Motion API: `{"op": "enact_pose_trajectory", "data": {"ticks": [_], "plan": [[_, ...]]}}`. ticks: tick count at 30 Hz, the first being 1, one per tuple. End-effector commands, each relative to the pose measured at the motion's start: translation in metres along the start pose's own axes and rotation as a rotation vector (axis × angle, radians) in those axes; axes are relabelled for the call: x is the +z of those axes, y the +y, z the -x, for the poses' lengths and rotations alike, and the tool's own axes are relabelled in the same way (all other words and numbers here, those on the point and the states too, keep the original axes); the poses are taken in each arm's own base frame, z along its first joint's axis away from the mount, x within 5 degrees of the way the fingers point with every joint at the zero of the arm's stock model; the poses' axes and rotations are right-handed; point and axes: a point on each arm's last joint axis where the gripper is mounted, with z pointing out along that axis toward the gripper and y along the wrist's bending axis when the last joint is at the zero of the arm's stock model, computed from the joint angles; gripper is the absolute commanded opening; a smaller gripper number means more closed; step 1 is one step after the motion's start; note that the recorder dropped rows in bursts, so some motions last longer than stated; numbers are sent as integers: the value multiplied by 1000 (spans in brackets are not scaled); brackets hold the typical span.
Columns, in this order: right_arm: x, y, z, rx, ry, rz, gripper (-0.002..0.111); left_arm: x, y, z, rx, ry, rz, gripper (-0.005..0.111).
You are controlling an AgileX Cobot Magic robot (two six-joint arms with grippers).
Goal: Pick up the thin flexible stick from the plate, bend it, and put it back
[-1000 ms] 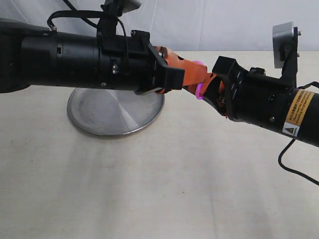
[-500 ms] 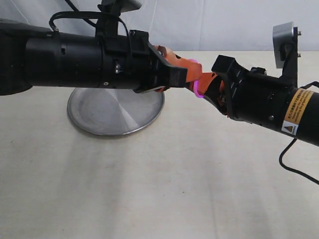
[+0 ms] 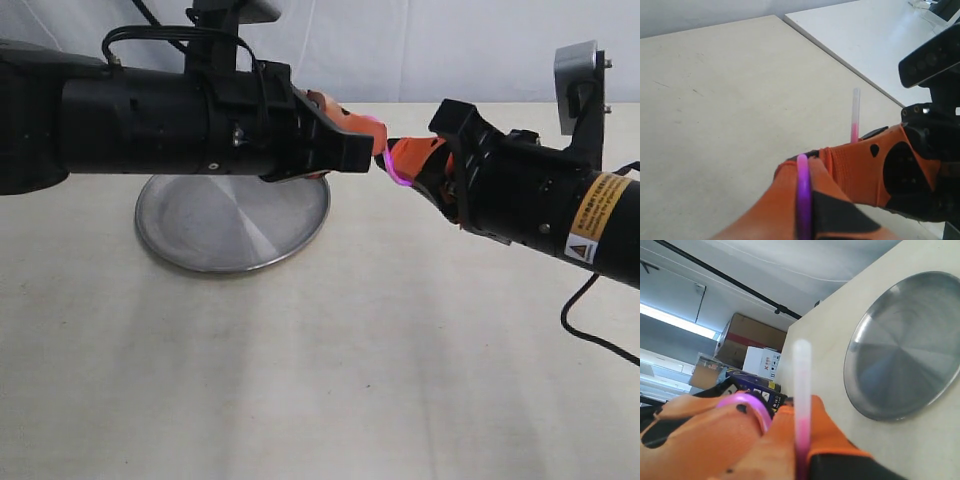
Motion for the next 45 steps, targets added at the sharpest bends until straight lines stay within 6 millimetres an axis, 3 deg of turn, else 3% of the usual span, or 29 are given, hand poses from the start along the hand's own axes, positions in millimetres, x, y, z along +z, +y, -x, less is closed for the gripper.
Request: {"op": "enact_pose_trajectory", "data": {"ticks": [1, 7, 13, 26, 38, 45], "plan": [[-11, 46, -9, -94, 62, 473, -1, 1, 22, 2, -26, -27, 187, 0], [-10, 46, -5, -114, 6, 472, -1, 2, 21, 1, -27, -24, 182, 0], [-6, 35, -1, -129, -36, 337, -1, 2, 18, 1, -27, -19, 141, 0], [-13, 48, 13, -174, -220, 481, -1, 2, 22, 1, -31, -23, 182, 0], [-11, 46, 13, -178, -214, 453, -1, 20, 23, -15, -55, 53, 87, 0], [-10, 43, 14, -200, -221, 417, -1, 21, 22, -16, -70, 58, 70, 0]]}}
